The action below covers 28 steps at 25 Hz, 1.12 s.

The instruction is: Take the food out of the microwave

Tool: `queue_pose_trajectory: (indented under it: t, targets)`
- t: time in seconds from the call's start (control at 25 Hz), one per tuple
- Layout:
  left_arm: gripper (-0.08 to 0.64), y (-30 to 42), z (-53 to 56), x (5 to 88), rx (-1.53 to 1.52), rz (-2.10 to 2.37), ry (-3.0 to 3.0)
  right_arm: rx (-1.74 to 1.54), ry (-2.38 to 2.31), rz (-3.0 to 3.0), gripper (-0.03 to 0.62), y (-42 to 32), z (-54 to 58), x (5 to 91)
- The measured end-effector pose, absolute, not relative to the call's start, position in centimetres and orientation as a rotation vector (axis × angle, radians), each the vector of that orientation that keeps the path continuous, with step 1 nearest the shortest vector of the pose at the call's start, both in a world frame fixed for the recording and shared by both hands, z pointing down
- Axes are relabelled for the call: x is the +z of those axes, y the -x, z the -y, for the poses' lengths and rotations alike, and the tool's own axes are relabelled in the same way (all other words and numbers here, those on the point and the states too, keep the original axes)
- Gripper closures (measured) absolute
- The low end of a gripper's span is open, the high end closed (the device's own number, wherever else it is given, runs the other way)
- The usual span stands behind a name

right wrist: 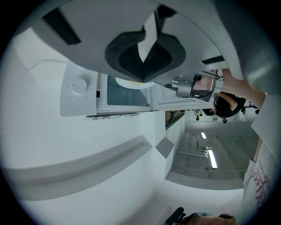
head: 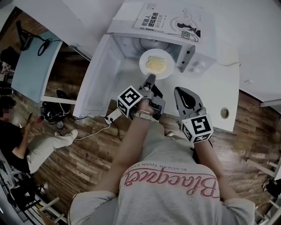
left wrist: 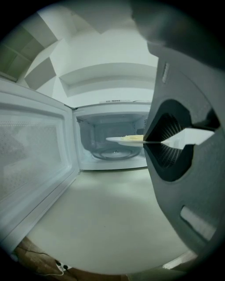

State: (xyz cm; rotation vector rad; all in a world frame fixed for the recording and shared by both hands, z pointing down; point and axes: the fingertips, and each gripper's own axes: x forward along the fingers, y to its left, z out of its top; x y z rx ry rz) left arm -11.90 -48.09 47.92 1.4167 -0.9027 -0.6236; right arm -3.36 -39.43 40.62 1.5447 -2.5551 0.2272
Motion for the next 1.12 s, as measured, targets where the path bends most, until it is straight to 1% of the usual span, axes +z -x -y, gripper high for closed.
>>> queue_pose_trajectory:
  t: [0.56,1.12]
  targets:
    - [0.541,11.9,39.6,45.4,-0.722,0.876,-1.426,0.129,-1.482,2.6,0.584,4.0,33.9,40.3]
    - [0.541,11.1,33.1,43.5,-0.733,0.856,-1.463,0.091,-1.492,2.596,0.584,3.1,29.9,39.8]
